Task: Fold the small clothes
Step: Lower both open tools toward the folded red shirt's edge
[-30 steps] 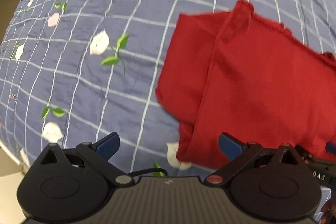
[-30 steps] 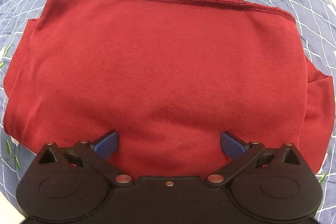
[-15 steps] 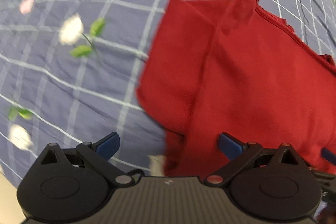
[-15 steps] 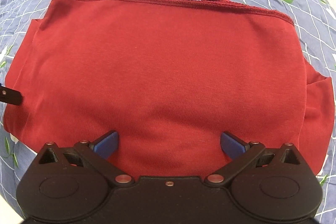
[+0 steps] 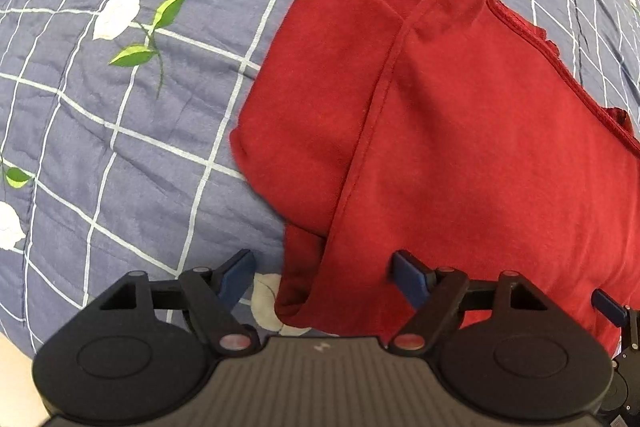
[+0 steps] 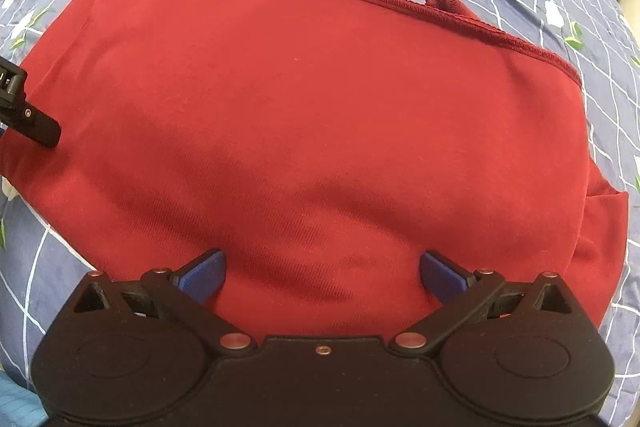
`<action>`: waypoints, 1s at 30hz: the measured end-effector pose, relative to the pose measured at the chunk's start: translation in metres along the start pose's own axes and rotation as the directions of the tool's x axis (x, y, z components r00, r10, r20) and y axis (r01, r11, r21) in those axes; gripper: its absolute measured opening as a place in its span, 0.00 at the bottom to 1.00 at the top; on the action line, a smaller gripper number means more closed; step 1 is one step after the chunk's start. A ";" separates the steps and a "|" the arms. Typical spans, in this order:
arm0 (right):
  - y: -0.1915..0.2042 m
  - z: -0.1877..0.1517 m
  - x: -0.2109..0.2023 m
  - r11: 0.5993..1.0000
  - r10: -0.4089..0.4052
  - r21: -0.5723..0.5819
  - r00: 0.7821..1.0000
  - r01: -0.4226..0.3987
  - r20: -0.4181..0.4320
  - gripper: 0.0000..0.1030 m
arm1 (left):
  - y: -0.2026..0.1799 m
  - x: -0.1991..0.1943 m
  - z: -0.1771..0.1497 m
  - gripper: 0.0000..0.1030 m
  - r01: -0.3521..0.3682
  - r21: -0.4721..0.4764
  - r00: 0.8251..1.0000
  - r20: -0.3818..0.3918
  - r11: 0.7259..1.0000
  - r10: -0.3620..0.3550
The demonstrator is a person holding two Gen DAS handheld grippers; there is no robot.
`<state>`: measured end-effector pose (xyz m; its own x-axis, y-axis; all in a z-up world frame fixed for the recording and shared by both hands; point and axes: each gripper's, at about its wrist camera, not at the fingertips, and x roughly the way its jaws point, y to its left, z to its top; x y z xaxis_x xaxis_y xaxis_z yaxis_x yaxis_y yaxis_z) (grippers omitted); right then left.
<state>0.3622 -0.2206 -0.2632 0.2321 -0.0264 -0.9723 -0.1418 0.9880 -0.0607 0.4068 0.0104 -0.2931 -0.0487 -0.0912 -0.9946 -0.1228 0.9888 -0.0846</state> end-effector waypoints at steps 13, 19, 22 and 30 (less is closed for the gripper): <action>-0.002 0.001 0.000 1.000 0.006 -0.006 1.000 -0.006 -0.009 1.00 | 0.006 0.001 0.004 0.86 -0.026 -0.011 1.000 -0.003 1.000 0.026; -0.008 -0.006 -0.004 1.000 0.019 -0.013 0.999 -0.020 -0.045 1.00 | 0.005 -0.003 0.015 0.89 -0.049 0.009 0.999 0.010 0.999 0.049; -0.014 -0.021 -0.009 0.999 0.025 0.021 0.998 -0.024 -0.057 1.00 | 0.003 -0.003 0.022 0.89 -0.042 0.010 0.999 0.023 0.999 0.041; -0.027 -0.080 -0.011 0.997 0.000 0.075 0.967 0.019 -0.257 1.00 | -0.001 0.003 0.036 0.78 -0.009 0.012 1.000 0.023 1.000 0.009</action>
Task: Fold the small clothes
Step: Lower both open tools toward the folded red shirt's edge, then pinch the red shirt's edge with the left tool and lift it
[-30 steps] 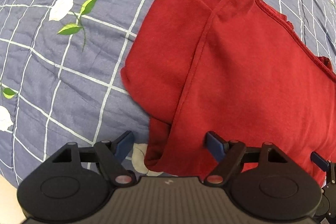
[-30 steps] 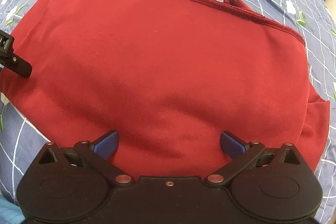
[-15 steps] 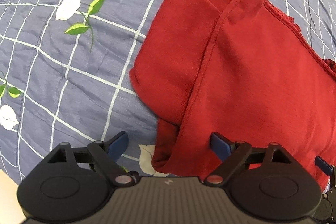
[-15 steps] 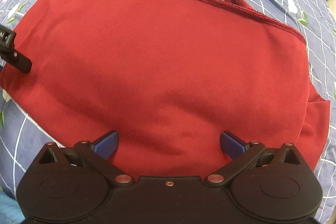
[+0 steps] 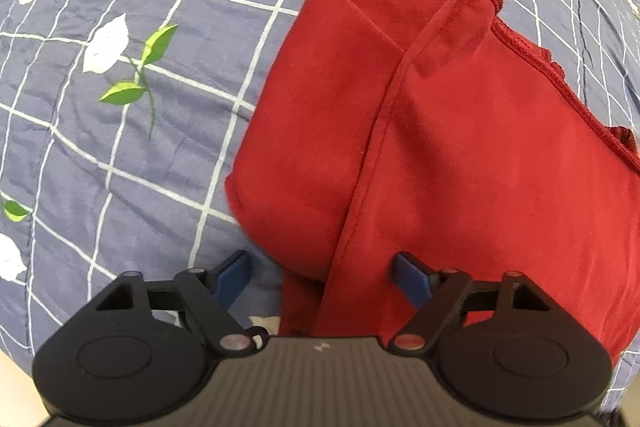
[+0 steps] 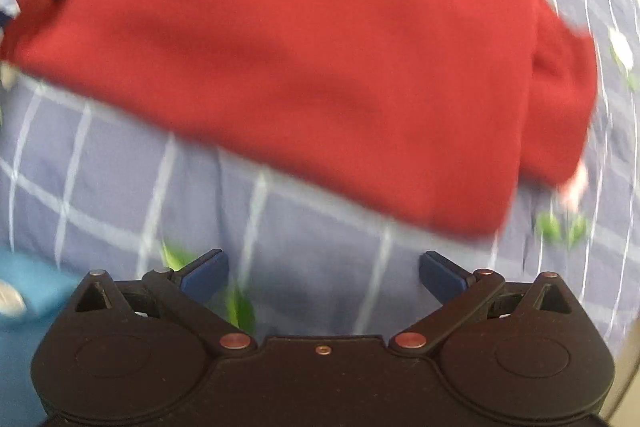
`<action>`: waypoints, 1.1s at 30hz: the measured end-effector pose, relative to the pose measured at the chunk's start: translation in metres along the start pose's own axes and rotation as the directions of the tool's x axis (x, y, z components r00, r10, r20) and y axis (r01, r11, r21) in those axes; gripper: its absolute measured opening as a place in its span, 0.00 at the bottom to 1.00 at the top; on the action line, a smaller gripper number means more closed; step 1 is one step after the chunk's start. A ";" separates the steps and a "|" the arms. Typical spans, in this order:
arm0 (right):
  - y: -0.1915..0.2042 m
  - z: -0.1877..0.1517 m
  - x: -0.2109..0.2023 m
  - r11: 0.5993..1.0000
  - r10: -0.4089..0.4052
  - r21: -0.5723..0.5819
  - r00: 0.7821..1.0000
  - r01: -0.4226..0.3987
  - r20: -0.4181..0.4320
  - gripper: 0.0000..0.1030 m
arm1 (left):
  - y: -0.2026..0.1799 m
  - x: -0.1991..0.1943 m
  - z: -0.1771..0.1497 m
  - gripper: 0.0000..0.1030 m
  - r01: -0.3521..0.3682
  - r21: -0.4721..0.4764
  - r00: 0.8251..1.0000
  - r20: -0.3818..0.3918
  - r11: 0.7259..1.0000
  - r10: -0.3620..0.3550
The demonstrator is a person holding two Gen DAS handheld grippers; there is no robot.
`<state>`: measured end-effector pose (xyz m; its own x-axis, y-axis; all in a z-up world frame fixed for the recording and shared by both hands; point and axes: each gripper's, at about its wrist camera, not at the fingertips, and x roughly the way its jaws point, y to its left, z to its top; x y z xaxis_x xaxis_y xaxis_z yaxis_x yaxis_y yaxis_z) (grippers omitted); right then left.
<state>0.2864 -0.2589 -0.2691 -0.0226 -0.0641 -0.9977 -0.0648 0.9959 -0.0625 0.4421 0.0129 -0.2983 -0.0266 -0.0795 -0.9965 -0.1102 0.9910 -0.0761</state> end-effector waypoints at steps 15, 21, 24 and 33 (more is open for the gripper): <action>-0.035 -0.040 0.004 0.986 -0.044 0.154 0.990 0.064 -0.131 1.00 | -0.025 -0.022 -0.017 0.17 0.020 -0.009 0.997 0.079 1.000 -0.019; -0.019 -0.051 0.005 0.993 -0.047 0.102 0.992 0.059 -0.120 1.00 | -0.028 -0.041 -0.031 0.15 0.004 0.013 0.992 0.130 1.000 -0.006; -0.017 -0.057 0.007 0.994 -0.046 0.097 0.991 0.058 -0.122 1.00 | -0.031 -0.049 -0.033 0.15 -0.004 0.023 0.989 0.145 1.000 0.001; -0.046 -0.073 0.007 0.992 -0.052 0.109 0.991 0.065 -0.123 1.00 | -0.046 -0.073 -0.041 0.14 -0.032 0.059 0.979 0.203 0.998 0.019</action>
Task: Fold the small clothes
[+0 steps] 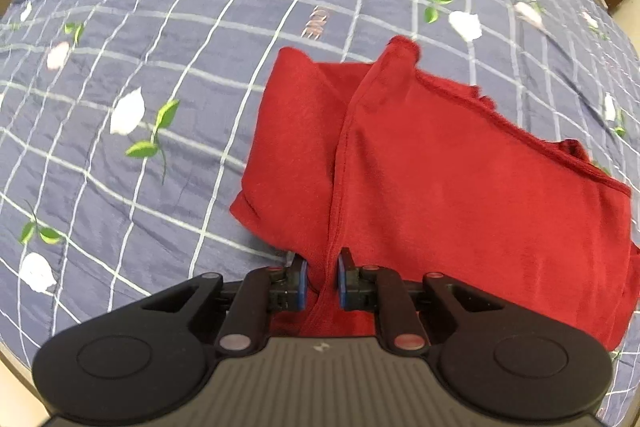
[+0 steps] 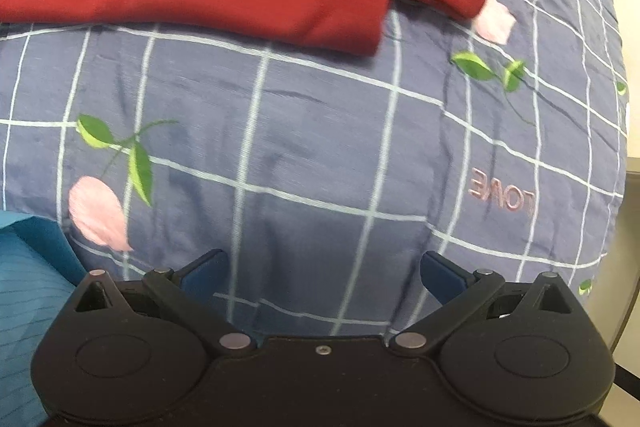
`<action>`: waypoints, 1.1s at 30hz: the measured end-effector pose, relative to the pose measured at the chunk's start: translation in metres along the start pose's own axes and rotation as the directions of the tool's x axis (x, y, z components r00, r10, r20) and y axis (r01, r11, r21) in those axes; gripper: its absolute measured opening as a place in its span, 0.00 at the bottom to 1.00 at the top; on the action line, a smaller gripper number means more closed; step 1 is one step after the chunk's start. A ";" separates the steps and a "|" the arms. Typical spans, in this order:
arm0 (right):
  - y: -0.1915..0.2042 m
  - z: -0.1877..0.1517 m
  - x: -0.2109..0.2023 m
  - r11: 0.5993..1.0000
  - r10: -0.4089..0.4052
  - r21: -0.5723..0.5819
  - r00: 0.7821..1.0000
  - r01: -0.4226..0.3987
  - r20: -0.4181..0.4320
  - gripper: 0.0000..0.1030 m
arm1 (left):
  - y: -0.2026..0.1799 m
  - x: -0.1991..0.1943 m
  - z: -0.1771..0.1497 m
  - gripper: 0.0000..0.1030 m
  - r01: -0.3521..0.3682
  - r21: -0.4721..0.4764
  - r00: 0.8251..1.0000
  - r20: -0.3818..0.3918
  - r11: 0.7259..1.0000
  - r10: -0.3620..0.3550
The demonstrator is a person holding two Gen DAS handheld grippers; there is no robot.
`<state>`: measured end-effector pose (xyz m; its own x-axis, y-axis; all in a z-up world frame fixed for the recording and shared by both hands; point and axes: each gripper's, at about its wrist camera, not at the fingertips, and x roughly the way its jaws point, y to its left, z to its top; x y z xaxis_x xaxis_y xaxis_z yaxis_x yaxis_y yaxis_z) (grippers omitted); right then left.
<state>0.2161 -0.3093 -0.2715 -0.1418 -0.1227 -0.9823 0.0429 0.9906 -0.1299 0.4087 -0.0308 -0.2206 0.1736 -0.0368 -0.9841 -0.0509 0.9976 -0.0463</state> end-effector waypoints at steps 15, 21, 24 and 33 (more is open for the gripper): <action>-0.088 -0.028 0.015 0.998 0.023 0.063 0.999 -0.024 0.022 1.00 | -0.165 -0.071 -0.031 0.12 -0.017 0.344 0.985 0.167 0.939 -0.043; -0.144 -0.055 0.030 0.992 0.027 0.120 1.000 -0.027 0.003 1.00 | -0.263 -0.066 -0.071 0.12 0.007 0.501 0.985 0.146 0.866 -0.093; -0.174 -0.069 0.040 0.987 0.032 0.159 0.999 -0.028 -0.020 1.00 | -0.302 -0.047 -0.094 0.13 -0.005 0.567 0.992 0.108 0.824 -0.068; -0.248 -0.095 0.065 0.972 0.079 0.224 0.996 -0.067 -0.046 1.00 | -0.330 -0.016 -0.124 0.22 -0.029 0.598 0.999 0.039 0.801 0.007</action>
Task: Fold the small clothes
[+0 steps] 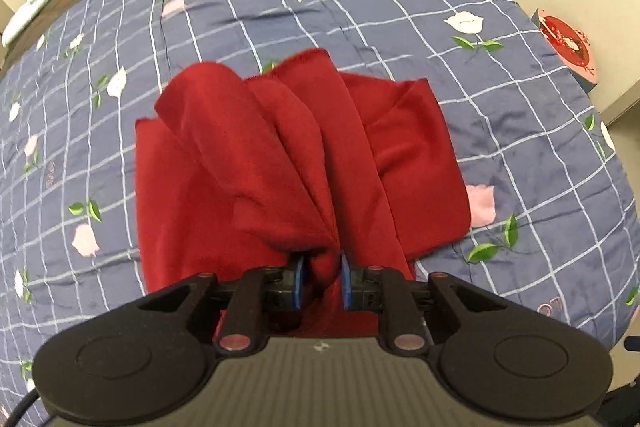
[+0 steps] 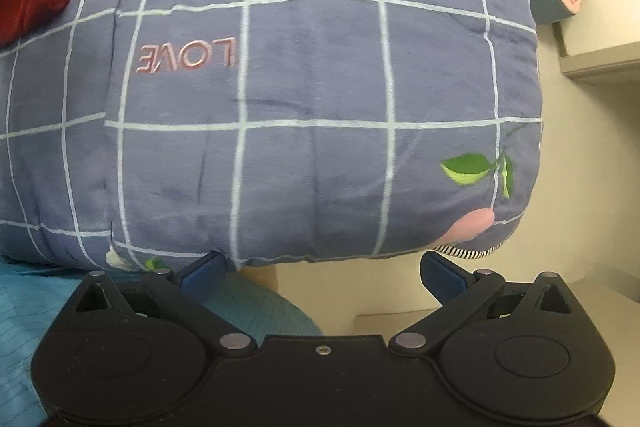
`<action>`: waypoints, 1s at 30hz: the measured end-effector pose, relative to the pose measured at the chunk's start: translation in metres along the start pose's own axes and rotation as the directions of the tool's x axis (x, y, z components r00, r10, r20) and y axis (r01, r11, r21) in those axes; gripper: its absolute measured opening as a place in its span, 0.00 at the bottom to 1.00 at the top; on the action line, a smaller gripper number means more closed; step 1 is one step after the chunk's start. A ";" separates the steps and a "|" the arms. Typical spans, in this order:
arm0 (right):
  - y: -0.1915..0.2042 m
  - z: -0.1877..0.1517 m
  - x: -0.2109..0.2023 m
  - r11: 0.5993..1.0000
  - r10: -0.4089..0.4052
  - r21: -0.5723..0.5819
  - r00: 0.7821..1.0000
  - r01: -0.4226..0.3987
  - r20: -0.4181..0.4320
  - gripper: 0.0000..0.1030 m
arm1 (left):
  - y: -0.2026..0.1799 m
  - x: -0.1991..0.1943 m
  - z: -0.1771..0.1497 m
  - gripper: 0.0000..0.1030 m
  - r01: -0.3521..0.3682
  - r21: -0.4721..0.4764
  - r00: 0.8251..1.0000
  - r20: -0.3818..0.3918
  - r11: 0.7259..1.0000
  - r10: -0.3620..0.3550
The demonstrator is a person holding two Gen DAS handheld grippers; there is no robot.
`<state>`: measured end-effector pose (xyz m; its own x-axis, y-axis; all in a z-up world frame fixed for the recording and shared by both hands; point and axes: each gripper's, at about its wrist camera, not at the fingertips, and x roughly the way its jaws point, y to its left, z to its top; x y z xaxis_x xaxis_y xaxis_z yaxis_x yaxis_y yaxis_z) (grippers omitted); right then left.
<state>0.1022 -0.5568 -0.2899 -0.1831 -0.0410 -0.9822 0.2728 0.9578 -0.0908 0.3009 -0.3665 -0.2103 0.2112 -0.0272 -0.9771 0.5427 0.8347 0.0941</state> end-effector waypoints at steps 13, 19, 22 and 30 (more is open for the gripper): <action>-0.035 0.081 -0.045 0.982 0.178 0.022 0.951 -0.189 0.252 0.99 | 0.046 -0.036 -0.034 0.90 0.044 -0.258 0.999 0.033 0.965 -0.037; 0.015 0.123 -0.089 0.892 0.434 -0.042 0.827 -0.450 0.358 0.99 | 0.102 -0.031 -0.062 0.94 -0.056 -0.467 0.998 -0.039 0.883 0.043; 0.062 0.148 -0.106 0.857 0.501 -0.074 0.791 -0.510 0.352 0.96 | 0.128 -0.021 -0.073 0.94 -0.121 -0.544 0.992 -0.099 0.830 0.080; 0.122 0.193 -0.108 0.815 0.552 0.003 0.776 -0.580 0.305 0.72 | 0.161 -0.008 -0.090 0.94 -0.182 -0.633 0.980 -0.175 0.753 0.090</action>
<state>0.3379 -0.4905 -0.2263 0.2964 0.4097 -0.8627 0.3310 0.8033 0.4952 0.3130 -0.1823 -0.2048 0.1135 0.1449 -0.9829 -0.1442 0.9812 0.1280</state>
